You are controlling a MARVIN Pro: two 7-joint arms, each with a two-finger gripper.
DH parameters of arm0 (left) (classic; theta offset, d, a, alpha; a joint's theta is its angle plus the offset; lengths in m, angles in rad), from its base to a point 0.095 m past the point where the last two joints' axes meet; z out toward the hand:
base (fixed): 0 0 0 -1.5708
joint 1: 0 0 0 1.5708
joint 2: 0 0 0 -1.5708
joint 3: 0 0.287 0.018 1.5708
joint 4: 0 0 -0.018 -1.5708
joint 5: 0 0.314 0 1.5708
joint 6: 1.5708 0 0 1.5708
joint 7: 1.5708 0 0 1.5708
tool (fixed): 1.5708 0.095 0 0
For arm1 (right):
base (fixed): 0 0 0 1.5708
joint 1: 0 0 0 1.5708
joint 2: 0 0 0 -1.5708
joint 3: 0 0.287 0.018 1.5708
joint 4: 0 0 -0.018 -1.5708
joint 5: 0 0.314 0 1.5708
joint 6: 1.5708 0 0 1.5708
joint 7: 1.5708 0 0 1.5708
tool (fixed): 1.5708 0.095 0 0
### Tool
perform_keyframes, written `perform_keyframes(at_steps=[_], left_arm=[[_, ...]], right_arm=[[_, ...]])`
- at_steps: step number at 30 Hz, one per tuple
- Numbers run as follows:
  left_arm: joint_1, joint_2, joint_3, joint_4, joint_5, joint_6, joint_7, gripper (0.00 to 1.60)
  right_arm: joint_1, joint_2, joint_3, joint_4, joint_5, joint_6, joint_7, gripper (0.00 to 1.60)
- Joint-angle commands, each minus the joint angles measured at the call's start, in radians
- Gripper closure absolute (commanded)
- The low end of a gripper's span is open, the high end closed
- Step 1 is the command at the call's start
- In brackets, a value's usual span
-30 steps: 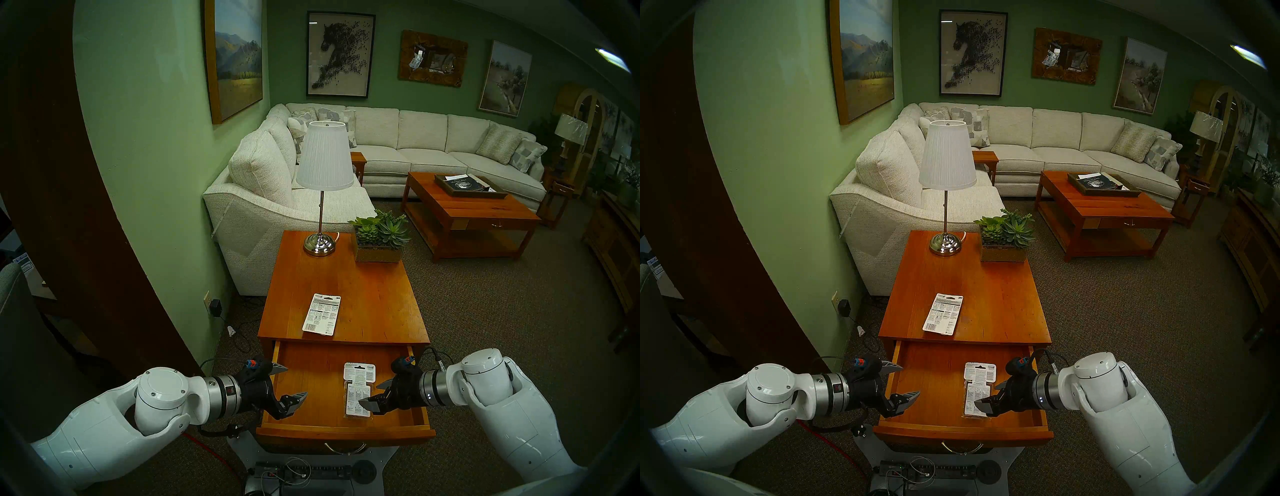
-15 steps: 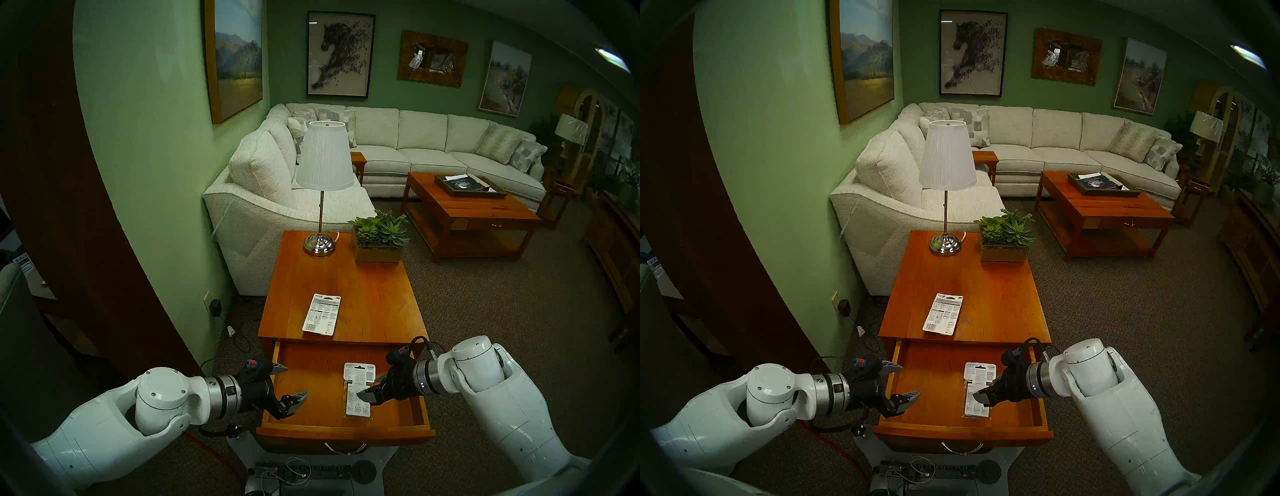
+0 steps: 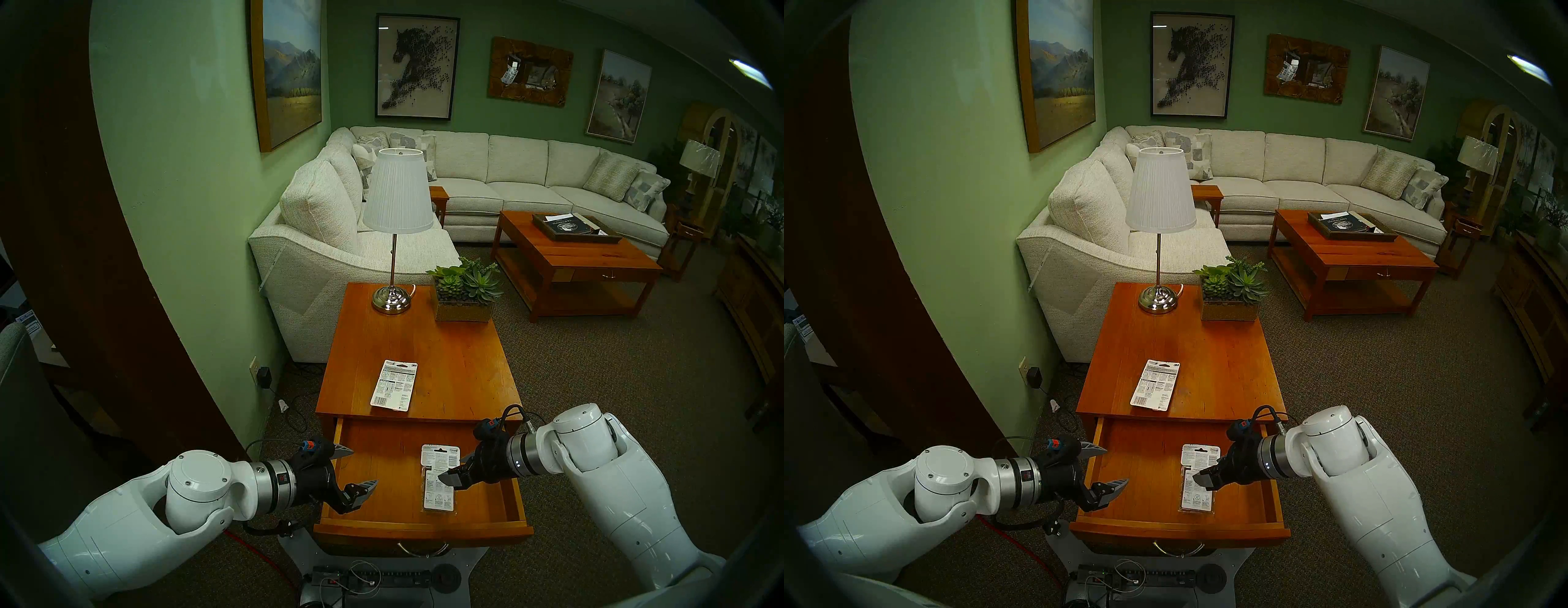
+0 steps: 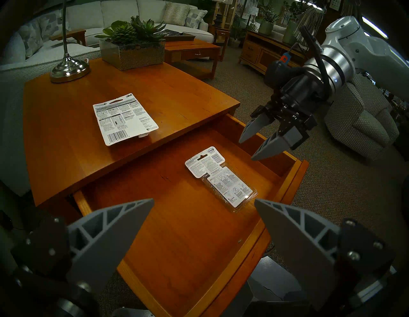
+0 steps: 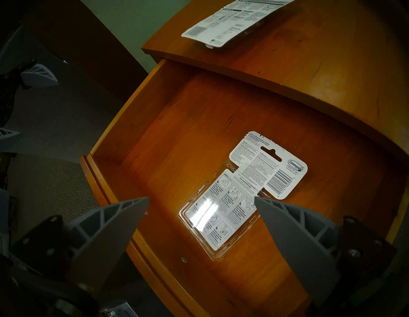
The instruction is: Open the drawer, take out the contents and close the drawer
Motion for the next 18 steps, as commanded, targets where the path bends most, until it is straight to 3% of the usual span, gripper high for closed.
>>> perform_keyframes(at_steps=[1, 9, 18], left_arm=[[-0.011, -0.001, -0.012, -0.026, -0.003, -0.012, -0.002, 0.0], [-0.011, -0.001, -0.013, -0.026, -0.003, -0.012, -0.002, 0.0], [-0.01, -0.001, -0.014, -0.026, -0.003, -0.013, -0.003, 0.0]], right_arm=[[0.106, -0.061, -0.039, 0.026, -0.018, 0.052, -0.031, 0.0], [0.152, -0.108, -0.05, 0.082, -0.04, 0.119, -0.088, 0.0], [0.142, -0.108, -0.012, 0.093, -0.045, 0.119, -0.121, 0.0]])
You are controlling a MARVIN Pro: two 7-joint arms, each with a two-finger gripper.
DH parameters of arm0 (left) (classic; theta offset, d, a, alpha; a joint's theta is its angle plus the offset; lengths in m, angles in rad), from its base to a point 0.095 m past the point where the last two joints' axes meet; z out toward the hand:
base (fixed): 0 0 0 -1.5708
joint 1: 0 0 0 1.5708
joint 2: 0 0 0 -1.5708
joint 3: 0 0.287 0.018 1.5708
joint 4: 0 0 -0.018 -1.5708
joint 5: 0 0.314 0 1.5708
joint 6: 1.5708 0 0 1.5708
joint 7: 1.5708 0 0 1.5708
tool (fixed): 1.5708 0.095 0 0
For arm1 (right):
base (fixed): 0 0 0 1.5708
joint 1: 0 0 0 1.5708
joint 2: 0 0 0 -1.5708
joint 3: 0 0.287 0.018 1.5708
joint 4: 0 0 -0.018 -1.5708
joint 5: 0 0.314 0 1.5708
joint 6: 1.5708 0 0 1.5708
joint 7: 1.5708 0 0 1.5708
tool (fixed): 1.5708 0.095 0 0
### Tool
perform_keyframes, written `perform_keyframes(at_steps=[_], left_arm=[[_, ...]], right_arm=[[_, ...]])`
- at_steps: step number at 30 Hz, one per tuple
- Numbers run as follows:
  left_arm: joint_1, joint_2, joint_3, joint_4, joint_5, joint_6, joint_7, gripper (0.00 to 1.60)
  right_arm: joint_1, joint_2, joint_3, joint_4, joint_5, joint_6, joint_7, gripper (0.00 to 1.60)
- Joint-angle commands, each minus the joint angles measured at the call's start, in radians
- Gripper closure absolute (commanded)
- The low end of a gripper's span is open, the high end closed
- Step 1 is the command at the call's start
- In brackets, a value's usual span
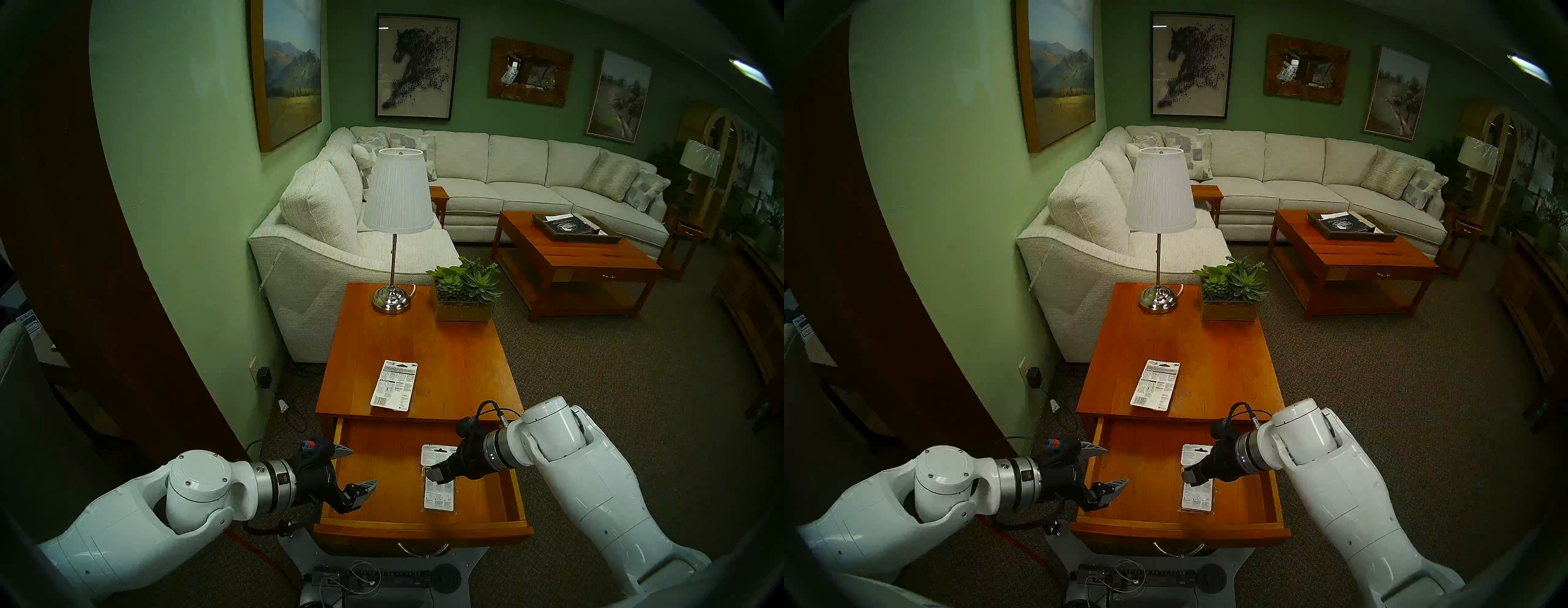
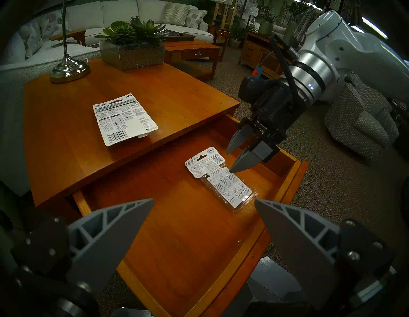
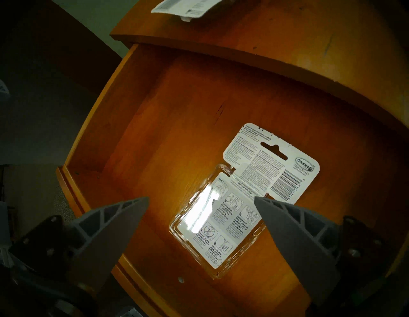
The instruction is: Open the drawer, take out the contents and close the drawer
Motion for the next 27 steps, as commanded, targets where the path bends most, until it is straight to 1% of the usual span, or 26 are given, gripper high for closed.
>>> perform_keyframes(at_steps=[1, 11, 16, 21, 27], left_arm=[[-0.01, 0.0, -0.013, -0.026, -0.003, -0.013, -0.002, 0.0], [-0.009, 0.0, -0.014, -0.027, -0.003, -0.013, -0.002, 0.0], [-0.009, 0.0, -0.014, -0.027, -0.003, -0.013, -0.002, 0.0], [-0.009, 0.0, -0.014, -0.027, -0.003, -0.014, -0.002, 0.0], [-0.009, 0.0, -0.015, -0.027, -0.003, -0.014, -0.002, 0.0]], right_arm=[[0.029, -0.008, 0.042, -0.013, 0.008, 0.003, -0.019, 0.0], [0.007, 0.009, 0.076, 0.007, 0.017, 0.003, -0.028, 0.0], [0.002, 0.001, 0.084, 0.025, 0.004, 0.003, -0.074, 0.0], [0.007, 0.005, 0.075, 0.046, 0.007, 0.003, -0.082, 0.0], [0.008, -0.007, 0.07, 0.056, 0.012, 0.003, -0.093, 0.0]])
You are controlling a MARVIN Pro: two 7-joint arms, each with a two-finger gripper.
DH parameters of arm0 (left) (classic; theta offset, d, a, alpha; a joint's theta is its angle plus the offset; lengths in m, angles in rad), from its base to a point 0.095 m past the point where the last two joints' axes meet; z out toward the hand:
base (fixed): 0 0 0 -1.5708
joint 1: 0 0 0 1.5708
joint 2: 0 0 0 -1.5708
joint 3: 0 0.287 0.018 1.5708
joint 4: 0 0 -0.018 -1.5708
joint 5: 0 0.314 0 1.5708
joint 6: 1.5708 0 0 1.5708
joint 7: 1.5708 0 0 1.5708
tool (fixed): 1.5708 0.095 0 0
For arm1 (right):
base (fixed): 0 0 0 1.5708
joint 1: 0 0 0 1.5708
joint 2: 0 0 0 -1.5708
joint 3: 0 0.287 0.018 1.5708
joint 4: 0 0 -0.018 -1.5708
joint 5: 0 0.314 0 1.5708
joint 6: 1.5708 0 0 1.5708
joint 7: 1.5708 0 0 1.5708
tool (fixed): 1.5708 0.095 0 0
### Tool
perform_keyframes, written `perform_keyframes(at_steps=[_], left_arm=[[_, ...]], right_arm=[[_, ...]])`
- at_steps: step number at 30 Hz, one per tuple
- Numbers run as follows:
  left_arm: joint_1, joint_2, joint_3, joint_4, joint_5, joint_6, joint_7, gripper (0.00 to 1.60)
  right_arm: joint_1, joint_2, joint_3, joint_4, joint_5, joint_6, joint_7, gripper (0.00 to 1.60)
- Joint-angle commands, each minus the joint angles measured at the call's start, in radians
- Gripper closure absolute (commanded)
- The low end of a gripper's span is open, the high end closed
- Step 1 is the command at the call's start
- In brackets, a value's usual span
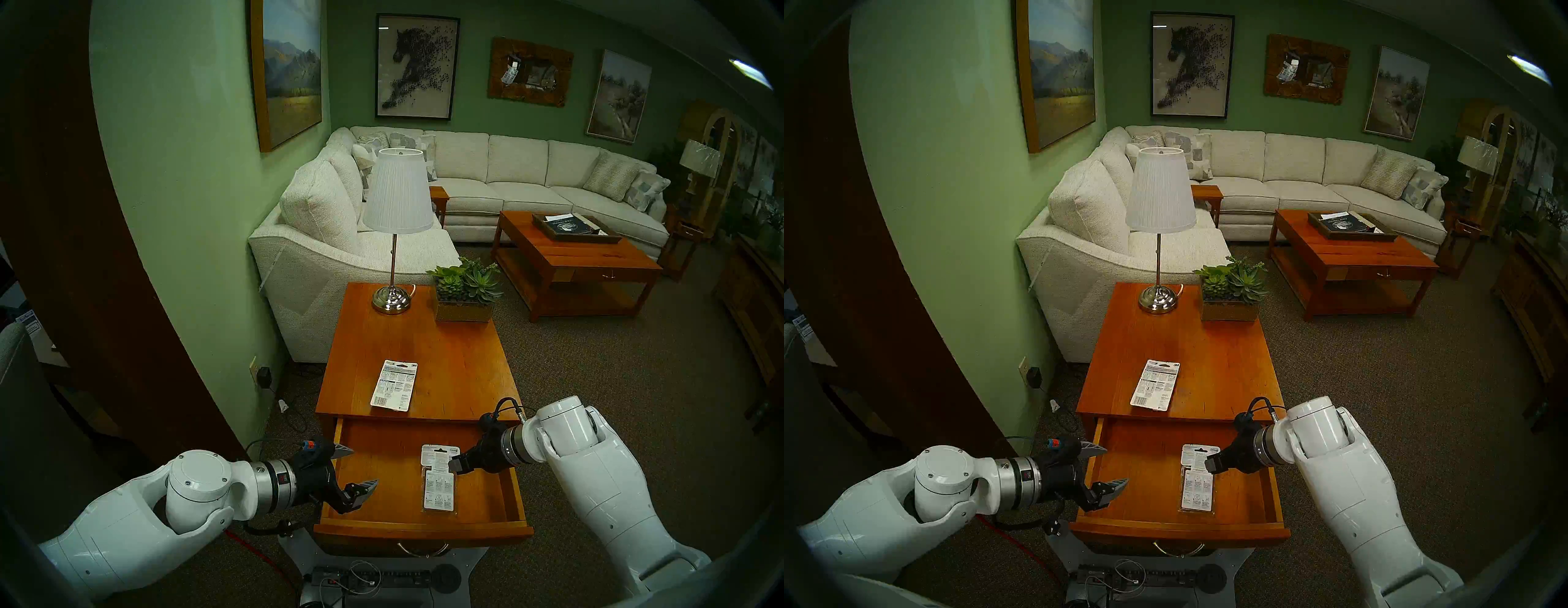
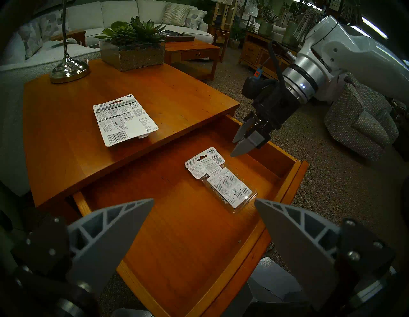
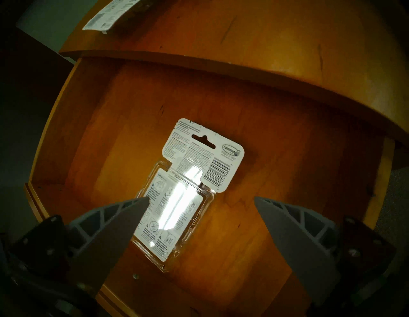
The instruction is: Open the drawer, take out the contents and close the drawer
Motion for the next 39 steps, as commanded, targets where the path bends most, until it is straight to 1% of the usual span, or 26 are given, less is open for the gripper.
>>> perform_keyframes(at_steps=[1, 14, 32, 39], left_arm=[[-0.009, 0.0, -0.013, -0.027, -0.003, -0.013, -0.001, 0.0], [-0.009, 0.0, -0.013, -0.026, -0.003, -0.013, -0.001, 0.0], [-0.01, -0.001, -0.012, -0.025, -0.002, -0.011, -0.002, 0.0], [-0.01, -0.001, -0.012, -0.025, -0.002, -0.011, -0.002, 0.0]], right_arm=[[0.018, -0.012, -0.003, 0.0, 0.002, -0.001, -0.007, 0.0], [0.058, -0.041, -0.013, 0.078, 0.018, -0.001, -0.007, 0.0], [0.175, -0.09, -0.058, 0.193, 0.009, -0.002, -0.017, 0.0], [0.21, -0.112, -0.07, 0.246, -0.005, -0.001, -0.044, 0.0]])
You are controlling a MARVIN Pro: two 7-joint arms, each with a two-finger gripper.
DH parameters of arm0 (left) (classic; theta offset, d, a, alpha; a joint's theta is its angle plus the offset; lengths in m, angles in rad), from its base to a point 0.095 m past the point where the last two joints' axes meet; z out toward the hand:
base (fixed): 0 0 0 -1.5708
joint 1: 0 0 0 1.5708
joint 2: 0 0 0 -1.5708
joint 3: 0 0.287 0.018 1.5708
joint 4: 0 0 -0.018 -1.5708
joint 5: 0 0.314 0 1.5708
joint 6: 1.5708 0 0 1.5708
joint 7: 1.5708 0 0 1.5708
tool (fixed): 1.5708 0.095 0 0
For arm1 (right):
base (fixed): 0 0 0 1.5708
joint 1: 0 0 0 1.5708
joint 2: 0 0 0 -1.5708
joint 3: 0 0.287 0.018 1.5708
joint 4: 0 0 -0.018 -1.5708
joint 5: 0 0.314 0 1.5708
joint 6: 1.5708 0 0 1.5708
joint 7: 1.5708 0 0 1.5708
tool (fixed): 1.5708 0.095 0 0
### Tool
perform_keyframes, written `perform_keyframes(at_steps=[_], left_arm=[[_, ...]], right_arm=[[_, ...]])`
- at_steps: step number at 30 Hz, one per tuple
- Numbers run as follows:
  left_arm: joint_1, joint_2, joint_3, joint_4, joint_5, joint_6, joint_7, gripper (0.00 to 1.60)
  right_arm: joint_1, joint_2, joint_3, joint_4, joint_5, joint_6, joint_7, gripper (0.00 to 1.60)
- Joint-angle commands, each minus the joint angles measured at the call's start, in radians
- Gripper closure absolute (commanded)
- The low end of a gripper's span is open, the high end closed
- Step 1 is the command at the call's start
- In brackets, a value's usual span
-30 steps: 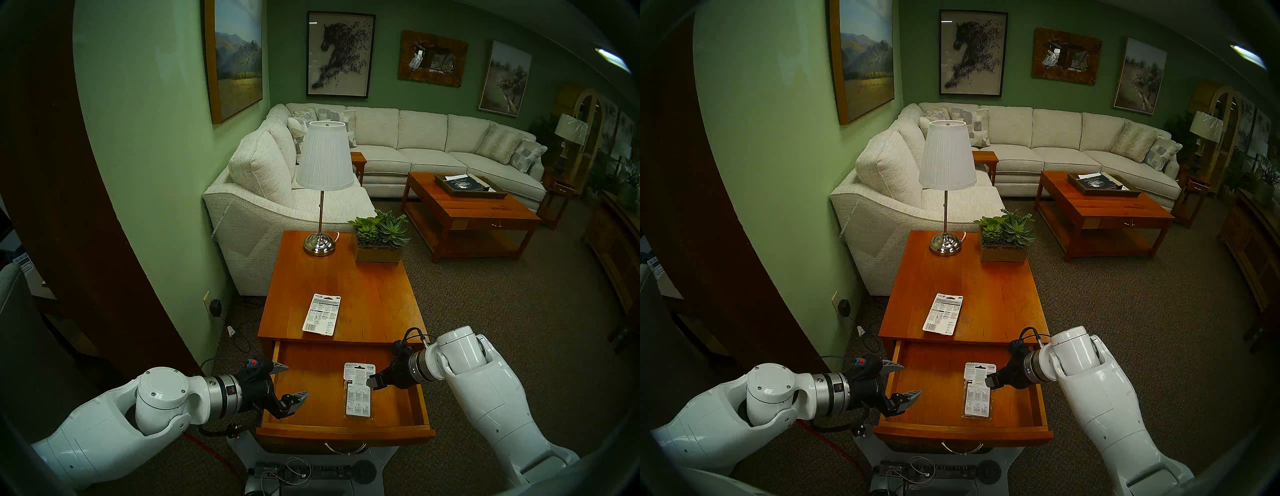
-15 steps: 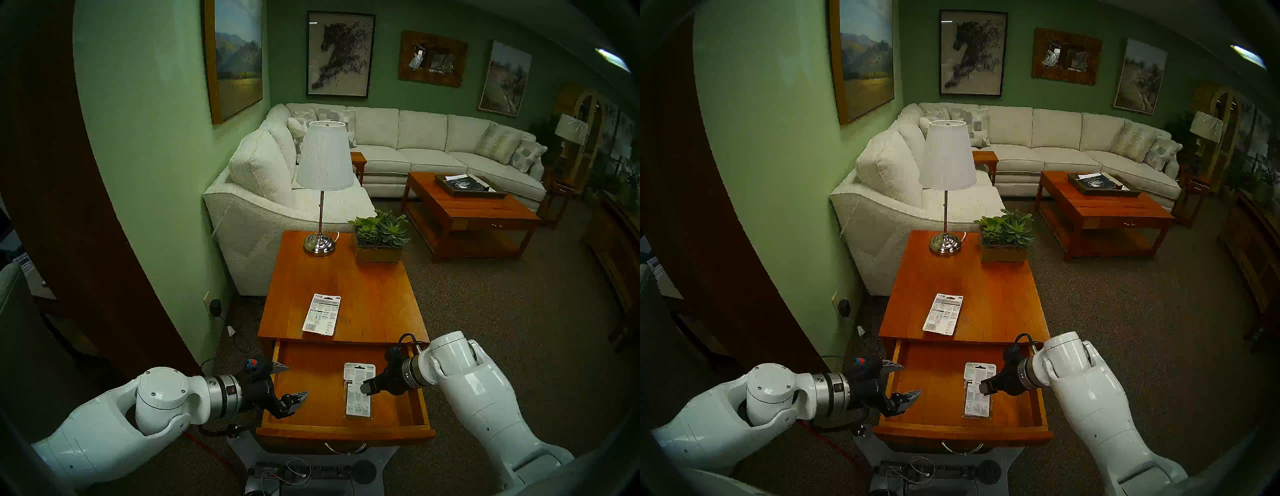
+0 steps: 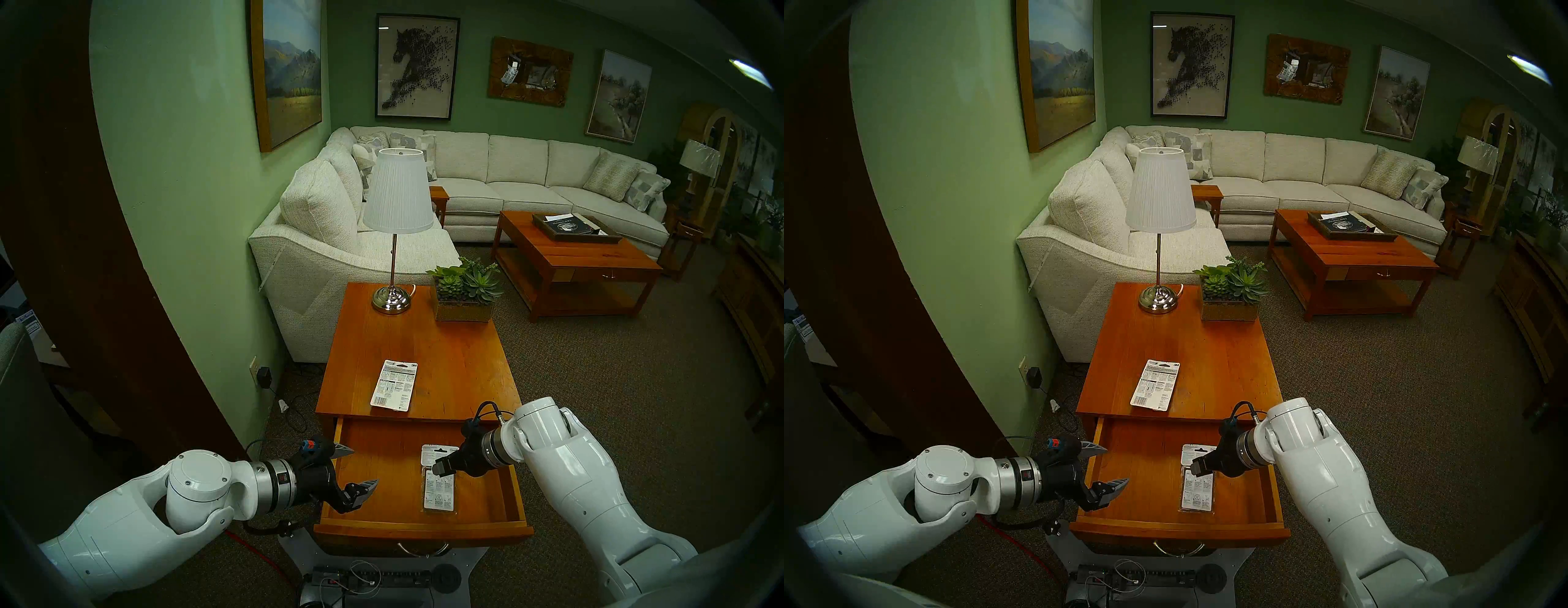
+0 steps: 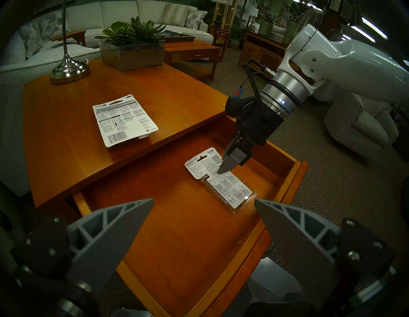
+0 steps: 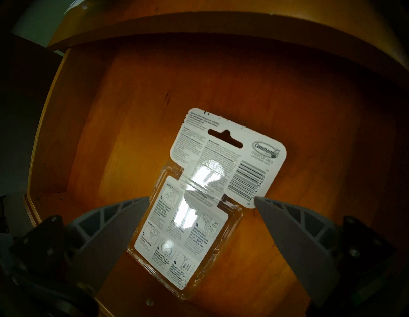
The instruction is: Open the drawer, take out the contents and close the drawer
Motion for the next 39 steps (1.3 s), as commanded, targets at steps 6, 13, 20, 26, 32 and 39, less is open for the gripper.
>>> perform_keyframes(at_steps=[6, 13, 20, 26, 32, 39], left_arm=[[-0.01, 0.0, -0.012, -0.025, -0.002, -0.011, -0.001, 0.0], [-0.01, 0.0, -0.013, -0.026, -0.002, -0.012, -0.001, 0.0], [-0.009, 0.001, -0.013, -0.026, -0.002, -0.012, -0.001, 0.0], [-0.009, 0.001, -0.013, -0.026, -0.002, -0.013, -0.001, 0.0], [-0.009, 0.001, -0.013, -0.026, -0.002, -0.012, -0.001, 0.0], [-0.009, 0.001, -0.013, -0.026, -0.002, -0.012, -0.001, 0.0]], right_arm=[[0.076, -0.021, 0.01, 0.004, -0.011, -0.001, -0.03, 0.0], [0.062, -0.01, 0.024, -0.022, -0.01, -0.001, -0.029, 0.0], [0.056, -0.007, 0.019, -0.015, -0.007, -0.001, -0.022, 0.0], [0.056, -0.01, 0.012, -0.009, -0.011, -0.001, -0.03, 0.0], [0.061, -0.02, 0.003, 0.006, -0.014, -0.001, -0.036, 0.0], [0.065, -0.029, -0.008, 0.029, -0.012, -0.001, -0.036, 0.0]])
